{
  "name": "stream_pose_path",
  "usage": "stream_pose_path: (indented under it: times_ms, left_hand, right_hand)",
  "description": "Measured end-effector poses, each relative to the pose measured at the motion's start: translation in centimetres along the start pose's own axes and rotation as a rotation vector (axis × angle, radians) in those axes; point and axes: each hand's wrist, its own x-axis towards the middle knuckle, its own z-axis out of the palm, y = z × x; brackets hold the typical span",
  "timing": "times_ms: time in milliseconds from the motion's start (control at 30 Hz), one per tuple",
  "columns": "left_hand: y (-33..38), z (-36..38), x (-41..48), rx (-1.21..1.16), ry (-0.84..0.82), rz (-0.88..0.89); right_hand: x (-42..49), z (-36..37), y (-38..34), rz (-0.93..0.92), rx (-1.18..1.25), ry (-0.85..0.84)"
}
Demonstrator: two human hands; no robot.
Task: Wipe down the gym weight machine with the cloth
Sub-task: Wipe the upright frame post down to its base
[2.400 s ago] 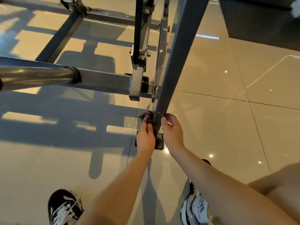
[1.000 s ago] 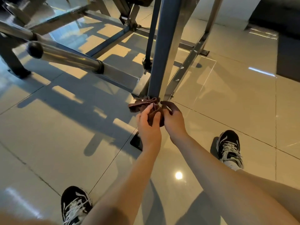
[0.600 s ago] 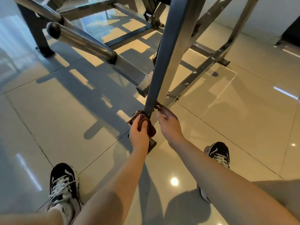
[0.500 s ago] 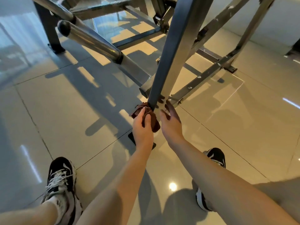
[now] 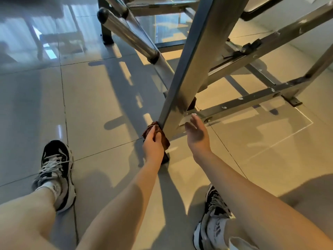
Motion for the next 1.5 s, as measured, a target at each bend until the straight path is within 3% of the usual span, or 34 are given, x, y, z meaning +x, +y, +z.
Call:
stream_pose_path:
  times_ms: [200, 300, 433, 500, 700, 800, 1000, 1200, 1500]
  left_hand:
    - [2.2, 3.3, -2.1, 0.046, 0.137, 0.295]
    - [-0.4, 2.5, -1.1, 0.042, 0.111, 0.189]
    - [-3.5, 1.7, 0.0, 0.062, 0.091, -0.082]
    - [-3.6, 1.8, 0.1, 0.026, 0.106, -0.130]
    - [-2.1, 4.3, -1.1, -0.046, 0.174, 0.219]
    - [-3.4, 4.4, 0.1, -0.062, 0.134, 0.157]
    - [-3.4, 3.1, 0.1, -0.079, 0.147, -0.147]
    - [0.0, 3.2, -3.4, -0.137, 0.121, -0.071]
    - [4.5, 6.5, -9.1, -0.132, -0.072, 0.017]
  right_hand:
    - [1.3, -0.4, -0.2, -0.126, -0.152, -0.263]
    - [2.3, 0.5, 0.5, -0.146, -0.139, -0.222]
    - [2.9, 1.1, 2.0, -0.085, -0.168, -0.272]
    - [3.0, 1.1, 2.4, -0.073, -0.190, -0.294]
    - [3.2, 1.1, 3.4, -0.067, -0.162, -0.300]
    - [3.5, 1.4, 4.2, -0.048, -0.153, -0.293]
    - [3.2, 0.5, 3.8, 0.046, -0.192, -0.400]
    - [1.7, -1.5, 2.7, 0.152, -0.089, -0.445]
    - [-1.5, -7.8, -1.0, 0.027, 0.007, -0.524]
